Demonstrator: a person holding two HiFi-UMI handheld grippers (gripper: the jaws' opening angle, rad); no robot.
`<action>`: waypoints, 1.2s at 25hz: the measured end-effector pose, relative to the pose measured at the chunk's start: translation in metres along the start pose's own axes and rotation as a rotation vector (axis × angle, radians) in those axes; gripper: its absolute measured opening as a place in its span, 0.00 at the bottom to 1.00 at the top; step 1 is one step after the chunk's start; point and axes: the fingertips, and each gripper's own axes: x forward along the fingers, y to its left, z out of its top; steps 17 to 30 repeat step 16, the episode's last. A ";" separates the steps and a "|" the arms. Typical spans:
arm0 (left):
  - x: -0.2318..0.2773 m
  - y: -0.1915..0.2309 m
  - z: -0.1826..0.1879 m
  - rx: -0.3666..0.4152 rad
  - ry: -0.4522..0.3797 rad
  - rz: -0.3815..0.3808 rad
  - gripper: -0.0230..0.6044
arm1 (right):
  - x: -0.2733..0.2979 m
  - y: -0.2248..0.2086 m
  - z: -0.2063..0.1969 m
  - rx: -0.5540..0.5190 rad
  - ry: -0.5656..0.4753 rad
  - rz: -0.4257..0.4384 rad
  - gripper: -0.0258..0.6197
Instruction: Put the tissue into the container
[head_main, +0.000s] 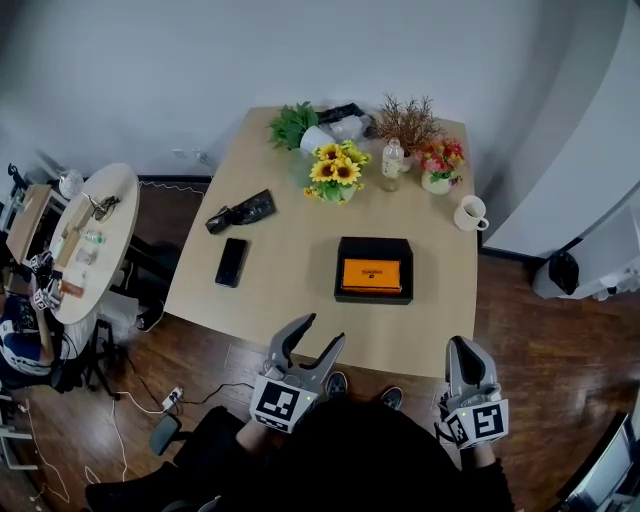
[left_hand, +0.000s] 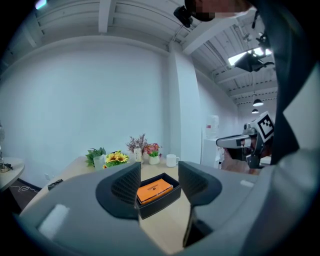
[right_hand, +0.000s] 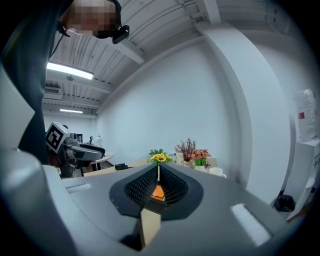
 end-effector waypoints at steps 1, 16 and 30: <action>0.000 0.000 0.000 -0.001 -0.001 0.000 0.39 | 0.000 0.000 0.000 0.002 0.015 -0.006 0.05; 0.002 -0.002 0.000 -0.018 -0.017 -0.005 0.39 | 0.001 0.002 -0.002 -0.016 -0.007 0.008 0.05; 0.002 -0.002 0.000 -0.018 -0.017 -0.005 0.39 | 0.001 0.002 -0.002 -0.016 -0.007 0.008 0.05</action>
